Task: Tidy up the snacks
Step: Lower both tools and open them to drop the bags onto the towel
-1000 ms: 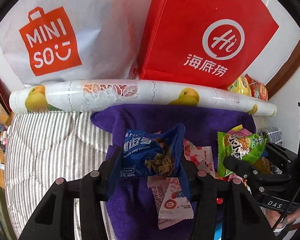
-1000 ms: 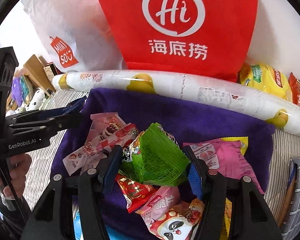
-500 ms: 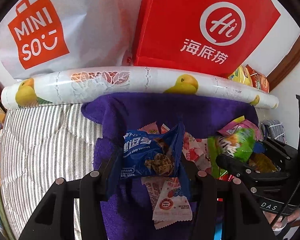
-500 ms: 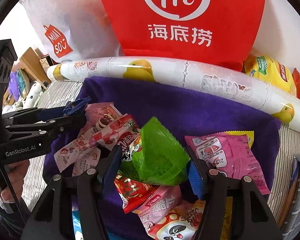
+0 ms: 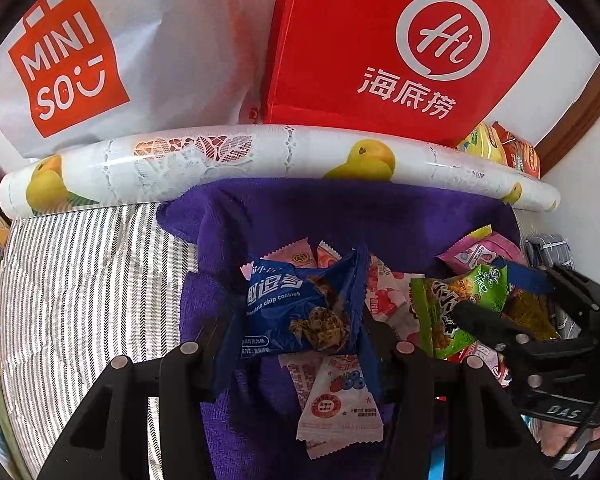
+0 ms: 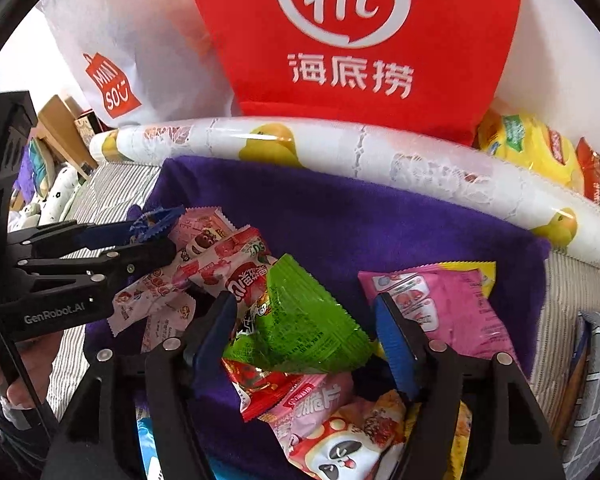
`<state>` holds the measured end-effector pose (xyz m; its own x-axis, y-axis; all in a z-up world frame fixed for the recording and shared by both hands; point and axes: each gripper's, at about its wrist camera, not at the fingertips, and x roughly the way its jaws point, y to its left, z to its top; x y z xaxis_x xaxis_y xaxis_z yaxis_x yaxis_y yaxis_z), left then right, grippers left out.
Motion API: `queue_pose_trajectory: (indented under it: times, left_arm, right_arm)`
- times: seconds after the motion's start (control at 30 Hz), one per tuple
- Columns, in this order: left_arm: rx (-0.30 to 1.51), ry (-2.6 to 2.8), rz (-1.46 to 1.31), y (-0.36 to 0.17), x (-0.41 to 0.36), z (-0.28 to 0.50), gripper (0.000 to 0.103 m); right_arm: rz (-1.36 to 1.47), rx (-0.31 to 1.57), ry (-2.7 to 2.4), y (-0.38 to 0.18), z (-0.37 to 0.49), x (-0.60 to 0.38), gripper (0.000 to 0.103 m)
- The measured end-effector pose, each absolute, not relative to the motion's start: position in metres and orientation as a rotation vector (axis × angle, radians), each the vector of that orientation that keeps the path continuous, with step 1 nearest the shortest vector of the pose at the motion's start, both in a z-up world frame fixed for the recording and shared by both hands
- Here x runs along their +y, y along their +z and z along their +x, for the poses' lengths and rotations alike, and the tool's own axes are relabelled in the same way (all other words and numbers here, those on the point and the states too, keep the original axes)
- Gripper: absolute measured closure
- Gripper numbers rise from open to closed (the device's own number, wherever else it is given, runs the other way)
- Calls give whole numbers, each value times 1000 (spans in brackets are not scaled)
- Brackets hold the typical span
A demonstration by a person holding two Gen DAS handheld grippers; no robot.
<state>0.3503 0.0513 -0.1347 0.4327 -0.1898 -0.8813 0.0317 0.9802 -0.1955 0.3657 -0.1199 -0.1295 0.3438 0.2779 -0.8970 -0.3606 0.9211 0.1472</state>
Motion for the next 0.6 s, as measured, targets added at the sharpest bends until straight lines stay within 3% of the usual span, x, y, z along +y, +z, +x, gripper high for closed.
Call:
queue_pose_trajectory:
  times: [0.37, 0.6]
  left_arm:
    - [1125, -152, -167, -137, 46, 353, 52]
    - [1108, -186, -190, -130, 43, 350, 42]
  right_arm:
    - [5, 1072, 403, -97, 361, -144, 30]
    - [11, 1056, 398, -92, 358, -146, 30]
